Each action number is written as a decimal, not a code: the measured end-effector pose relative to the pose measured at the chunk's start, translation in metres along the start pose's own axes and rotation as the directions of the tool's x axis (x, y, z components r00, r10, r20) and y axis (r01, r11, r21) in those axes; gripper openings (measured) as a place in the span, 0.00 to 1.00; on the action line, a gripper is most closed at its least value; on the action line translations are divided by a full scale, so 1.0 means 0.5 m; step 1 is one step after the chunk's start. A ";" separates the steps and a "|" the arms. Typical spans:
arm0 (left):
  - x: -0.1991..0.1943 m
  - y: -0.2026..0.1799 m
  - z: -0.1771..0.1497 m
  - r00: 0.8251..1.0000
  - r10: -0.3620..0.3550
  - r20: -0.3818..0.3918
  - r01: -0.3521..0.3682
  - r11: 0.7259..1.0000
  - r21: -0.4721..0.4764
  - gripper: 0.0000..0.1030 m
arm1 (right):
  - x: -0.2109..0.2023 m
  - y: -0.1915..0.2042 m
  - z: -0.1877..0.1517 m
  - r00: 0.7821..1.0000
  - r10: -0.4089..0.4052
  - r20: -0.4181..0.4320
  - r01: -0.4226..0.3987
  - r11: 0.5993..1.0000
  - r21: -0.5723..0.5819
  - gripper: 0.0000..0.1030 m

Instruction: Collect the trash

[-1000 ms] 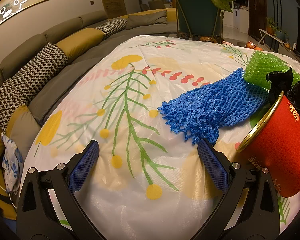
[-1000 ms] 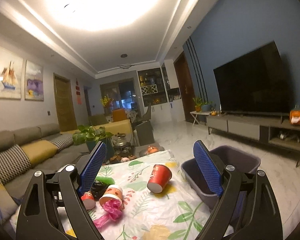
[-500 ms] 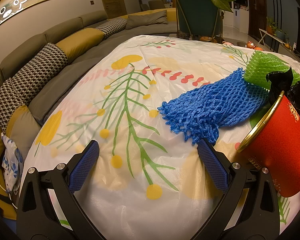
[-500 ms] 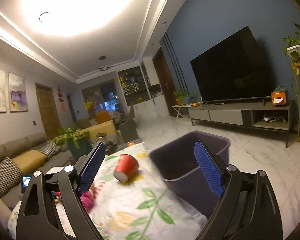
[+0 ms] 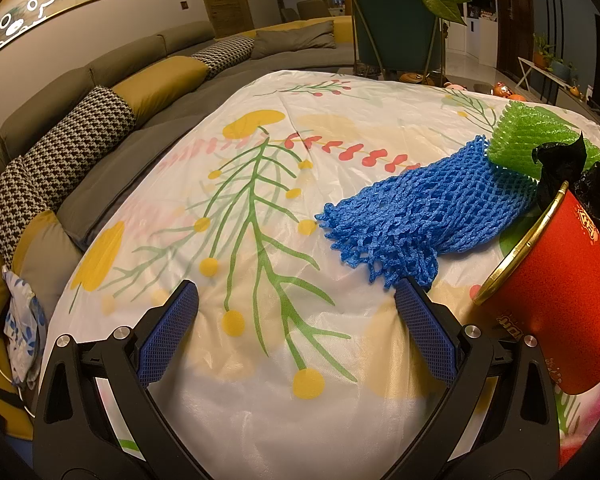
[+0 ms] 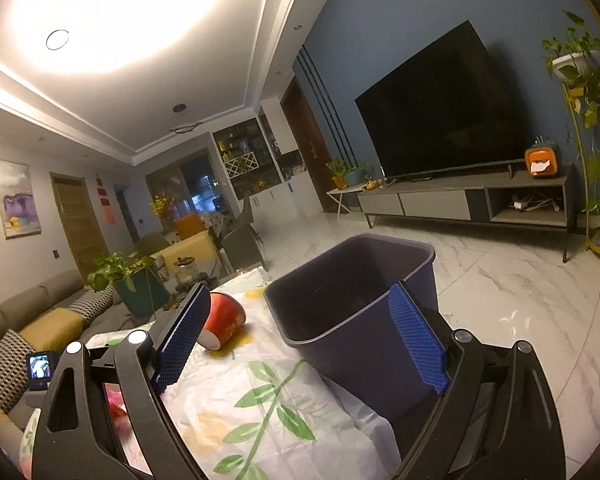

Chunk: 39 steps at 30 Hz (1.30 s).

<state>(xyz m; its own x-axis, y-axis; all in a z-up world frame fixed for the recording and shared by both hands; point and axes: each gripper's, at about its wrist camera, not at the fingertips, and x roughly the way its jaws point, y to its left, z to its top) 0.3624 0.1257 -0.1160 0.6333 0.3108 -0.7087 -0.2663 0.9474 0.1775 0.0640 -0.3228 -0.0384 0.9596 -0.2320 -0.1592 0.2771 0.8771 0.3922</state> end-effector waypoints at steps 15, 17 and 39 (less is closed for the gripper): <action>0.000 0.000 -0.001 1.000 0.001 0.001 -0.001 1.000 0.000 0.95 | 0.049 0.024 -0.012 0.998 0.046 -0.047 -0.046 0.999 0.000 0.85; 0.001 -0.002 0.003 1.000 0.008 -0.007 -0.008 1.000 0.008 0.95 | 0.052 0.032 -0.014 0.997 0.048 -0.059 -0.048 0.999 -0.008 0.85; -0.352 -0.012 -0.198 0.838 -0.389 0.382 0.360 0.921 0.148 0.96 | 0.099 0.191 -0.095 0.944 0.215 -0.251 -0.258 0.954 -0.152 0.85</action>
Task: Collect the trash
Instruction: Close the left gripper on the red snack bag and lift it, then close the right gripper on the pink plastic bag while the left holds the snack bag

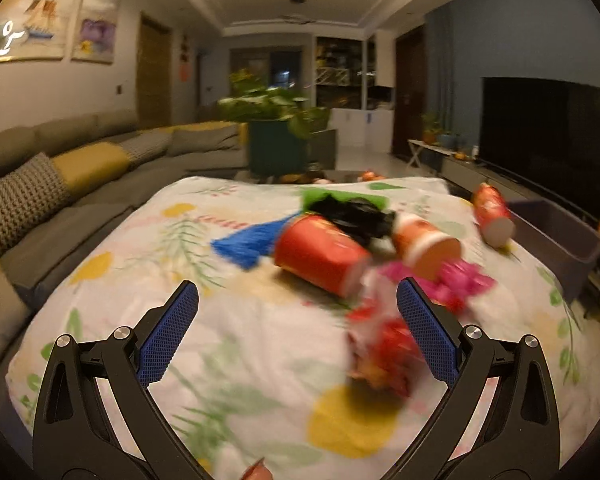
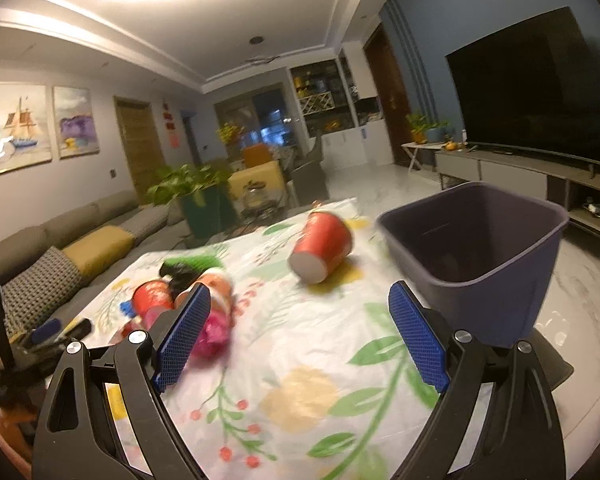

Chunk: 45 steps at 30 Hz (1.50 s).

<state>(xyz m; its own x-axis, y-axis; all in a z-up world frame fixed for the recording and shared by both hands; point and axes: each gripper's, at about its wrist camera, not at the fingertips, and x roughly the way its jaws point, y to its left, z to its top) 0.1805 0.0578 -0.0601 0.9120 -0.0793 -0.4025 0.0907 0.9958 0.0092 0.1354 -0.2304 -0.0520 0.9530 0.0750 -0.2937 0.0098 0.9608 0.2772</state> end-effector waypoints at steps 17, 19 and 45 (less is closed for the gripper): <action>0.113 -0.045 -0.070 0.961 -0.242 -0.132 0.237 0.970 -0.051 0.41 | 0.107 0.098 -0.037 0.988 0.090 -0.125 -0.100 0.992 -0.077 0.85; 0.111 -0.040 -0.070 0.960 -0.252 -0.119 0.247 0.967 -0.056 0.34 | 0.118 0.110 -0.041 0.986 0.096 -0.137 -0.108 0.991 -0.084 0.85; 0.000 0.074 -0.015 0.991 -0.118 0.058 0.126 0.977 -0.174 0.25 | 0.263 0.197 -0.106 0.947 0.077 -0.311 -0.123 0.983 -0.133 0.30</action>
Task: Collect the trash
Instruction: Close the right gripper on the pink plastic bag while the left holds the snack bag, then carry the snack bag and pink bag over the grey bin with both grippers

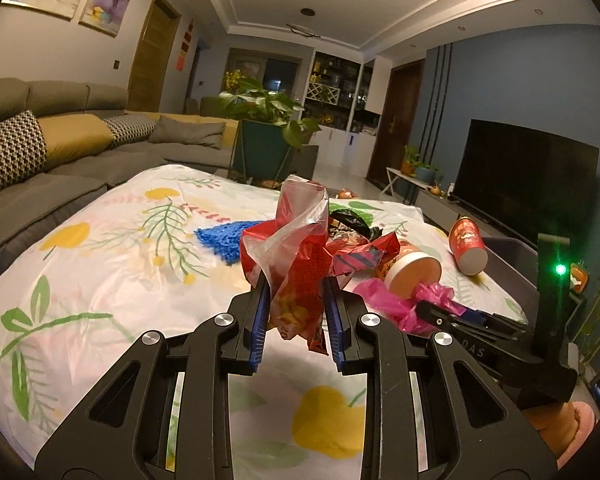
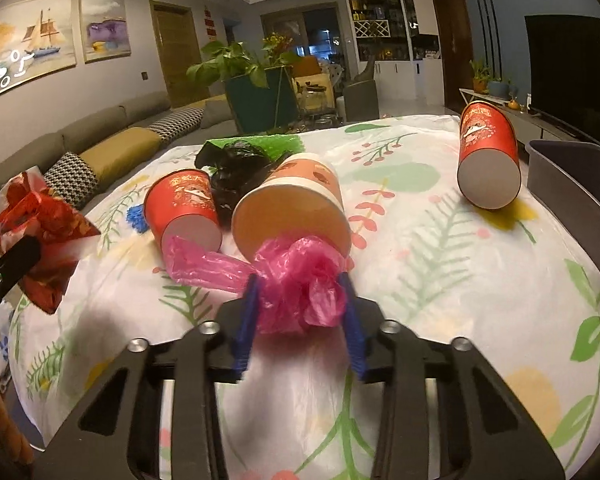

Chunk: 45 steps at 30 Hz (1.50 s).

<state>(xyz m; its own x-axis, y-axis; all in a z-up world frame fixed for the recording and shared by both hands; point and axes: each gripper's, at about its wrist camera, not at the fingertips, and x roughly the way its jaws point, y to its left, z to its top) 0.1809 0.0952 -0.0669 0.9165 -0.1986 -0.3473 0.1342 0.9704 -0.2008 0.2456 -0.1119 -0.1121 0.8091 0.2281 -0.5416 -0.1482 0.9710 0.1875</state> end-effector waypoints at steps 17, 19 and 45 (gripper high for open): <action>-0.022 -0.082 0.028 1.000 -0.018 0.019 0.017 0.998 0.060 0.25 | -0.227 -0.078 0.005 0.982 0.010 0.188 -0.011 1.000 0.003 0.21; -0.022 -0.109 0.038 0.999 -0.041 0.018 0.039 0.997 0.072 0.25 | -0.254 -0.093 0.012 0.976 -0.003 0.217 0.002 1.000 0.008 0.21; 0.141 -0.526 0.134 0.941 -0.339 0.002 0.330 0.918 0.220 0.25 | -0.409 -0.411 0.127 0.837 -0.384 0.390 0.304 0.919 0.251 0.21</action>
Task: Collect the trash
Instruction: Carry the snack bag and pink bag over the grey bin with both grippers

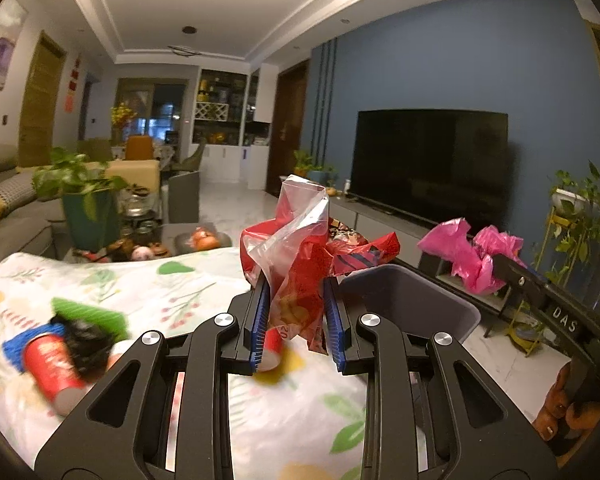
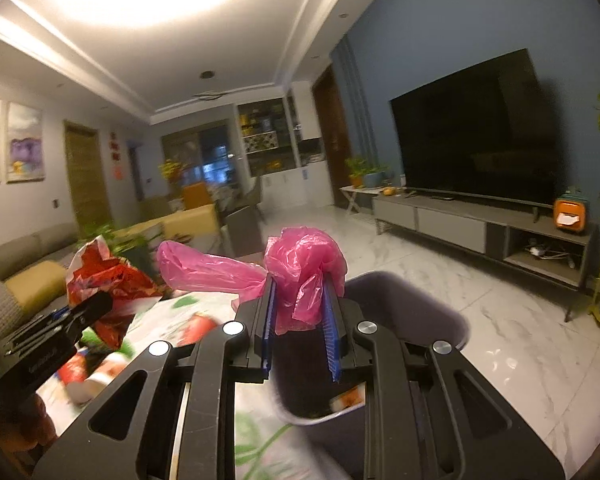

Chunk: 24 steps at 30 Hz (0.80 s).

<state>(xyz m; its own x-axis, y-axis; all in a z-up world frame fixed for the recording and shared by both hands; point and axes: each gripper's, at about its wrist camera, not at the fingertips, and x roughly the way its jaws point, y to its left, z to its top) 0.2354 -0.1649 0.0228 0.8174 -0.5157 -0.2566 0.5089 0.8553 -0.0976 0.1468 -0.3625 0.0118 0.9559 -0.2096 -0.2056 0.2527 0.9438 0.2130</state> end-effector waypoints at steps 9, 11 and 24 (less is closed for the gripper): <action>0.126 -0.070 0.008 0.998 -0.053 -0.035 0.054 0.999 0.010 0.25 | 0.048 -0.053 0.007 0.996 -0.084 0.014 0.084 0.996 0.022 0.21; 0.150 -0.085 0.008 0.997 -0.068 -0.042 0.069 0.998 0.013 0.25 | 0.053 -0.053 0.004 0.996 -0.093 0.011 0.093 0.996 0.018 0.21; 0.224 -0.137 -0.005 0.995 -0.073 -0.063 0.076 0.996 0.053 0.25 | 0.084 -0.052 -0.005 0.993 -0.121 0.005 0.121 0.993 -0.003 0.23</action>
<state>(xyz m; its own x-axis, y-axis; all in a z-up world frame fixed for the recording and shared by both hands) 0.2915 -0.2812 -0.0018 0.7595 -0.5723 -0.3093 0.5832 0.8096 -0.0659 0.1802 -0.3951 -0.0048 0.9193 -0.3232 -0.2247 0.3657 0.9125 0.1833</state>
